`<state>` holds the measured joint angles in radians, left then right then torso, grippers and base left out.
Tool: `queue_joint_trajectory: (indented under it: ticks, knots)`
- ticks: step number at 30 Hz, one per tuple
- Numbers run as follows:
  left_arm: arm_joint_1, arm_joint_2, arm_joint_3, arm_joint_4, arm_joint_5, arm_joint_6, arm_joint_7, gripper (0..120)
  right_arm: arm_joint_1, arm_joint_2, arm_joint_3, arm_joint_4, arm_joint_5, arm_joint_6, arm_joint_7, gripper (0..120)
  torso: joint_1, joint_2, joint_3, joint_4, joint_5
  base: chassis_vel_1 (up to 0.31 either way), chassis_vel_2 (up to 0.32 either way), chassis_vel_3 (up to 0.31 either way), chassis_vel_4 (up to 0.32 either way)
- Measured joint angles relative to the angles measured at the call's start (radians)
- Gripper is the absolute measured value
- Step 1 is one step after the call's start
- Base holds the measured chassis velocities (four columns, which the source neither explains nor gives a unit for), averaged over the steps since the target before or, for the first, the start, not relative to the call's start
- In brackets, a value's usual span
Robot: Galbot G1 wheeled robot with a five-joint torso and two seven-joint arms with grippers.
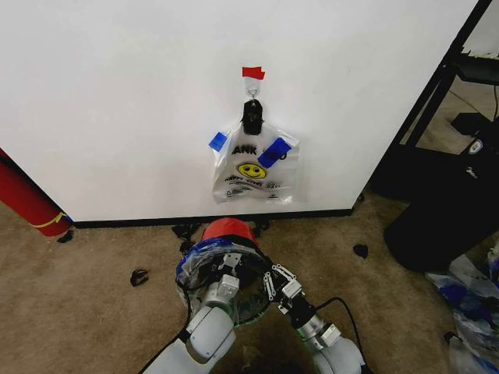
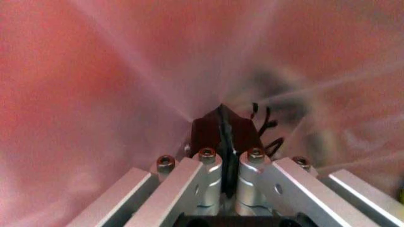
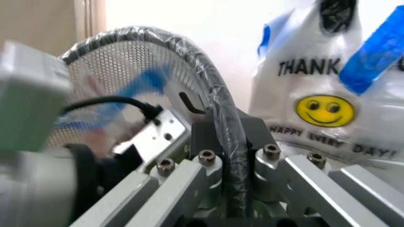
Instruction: Pick up the garbage bag from the wall and place it over the trash bin.
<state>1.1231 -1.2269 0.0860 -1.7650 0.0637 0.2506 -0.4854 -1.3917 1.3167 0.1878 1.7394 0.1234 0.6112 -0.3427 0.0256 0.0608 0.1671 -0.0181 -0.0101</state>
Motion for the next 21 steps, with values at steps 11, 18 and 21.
queue_joint_trajectory:
  ticks: [11, 18, 21]
  knots:
    - [0.074, 0.04, -0.004, -0.086, -0.019, -0.079, 0.115, 0, 0.028, 0.009, 0.005, -0.023, 0.077, -0.011, 0.037, 0, 0.0, 0.0, 0.0, 0.0, 0.0, 0.0, 0.0, 0.0, 0.0]
    - [0.083, 0.042, -0.006, -0.102, 0.003, -0.07, 0.09, 0, 0.037, 0.012, -0.007, -0.032, 0.157, -0.039, 0.051, 0, 0.0, 0.0, 0.0, 0.0001, 0.0, 0.0, 0.0, 0.0, 0.0]
    - [0.073, 0.036, -0.014, -0.089, 0.008, -0.061, 0.074, 0, 0.03, 0.006, -0.01, -0.029, 0.158, -0.041, 0.048, 0, 0.0, 0.0, 0.0, 0.0, 0.0, 0.0, 0.0, 0.0, 0.0]
